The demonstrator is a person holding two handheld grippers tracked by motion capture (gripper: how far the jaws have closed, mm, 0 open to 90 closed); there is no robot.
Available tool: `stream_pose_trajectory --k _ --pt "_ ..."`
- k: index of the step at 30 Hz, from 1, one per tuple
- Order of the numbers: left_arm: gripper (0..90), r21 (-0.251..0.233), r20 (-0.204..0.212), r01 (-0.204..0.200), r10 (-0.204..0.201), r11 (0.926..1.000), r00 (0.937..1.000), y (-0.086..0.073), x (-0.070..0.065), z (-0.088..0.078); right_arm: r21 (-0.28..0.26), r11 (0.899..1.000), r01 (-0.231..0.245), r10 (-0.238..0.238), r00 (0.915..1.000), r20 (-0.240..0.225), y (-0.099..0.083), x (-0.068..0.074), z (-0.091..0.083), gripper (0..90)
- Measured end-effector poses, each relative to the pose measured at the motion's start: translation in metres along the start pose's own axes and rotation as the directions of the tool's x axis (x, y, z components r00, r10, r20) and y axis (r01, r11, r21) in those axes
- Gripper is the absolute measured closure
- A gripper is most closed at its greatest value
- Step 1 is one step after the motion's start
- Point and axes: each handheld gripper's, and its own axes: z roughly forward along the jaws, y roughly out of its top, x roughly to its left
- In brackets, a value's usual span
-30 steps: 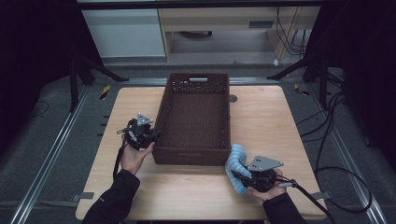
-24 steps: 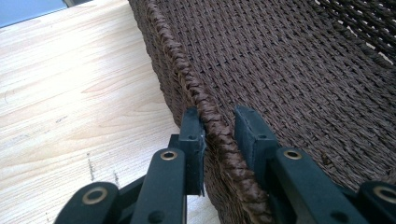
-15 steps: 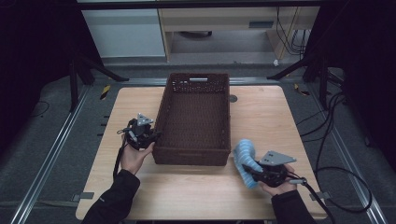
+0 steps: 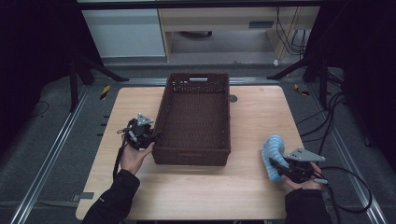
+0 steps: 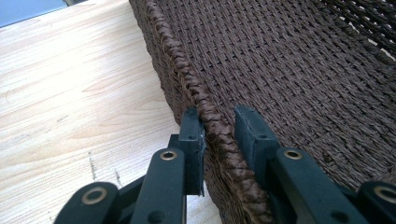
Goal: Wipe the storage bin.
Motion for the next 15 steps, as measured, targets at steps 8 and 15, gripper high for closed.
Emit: stream_pose_trajectory --k 8,15 --pt "72.5 0.004 0.005 0.001 -0.001 1.0 1.0 0.0 0.001 0.0 0.036 0.999 -0.035 0.035 0.9993 0.014 -0.014 -0.014 0.007 67.6" --pt "72.4 0.002 0.006 0.001 -0.001 1.0 1.0 0.0 0.001 0.0 0.029 0.999 -0.039 0.039 0.9992 0.011 -0.019 -0.016 0.01 59.5"
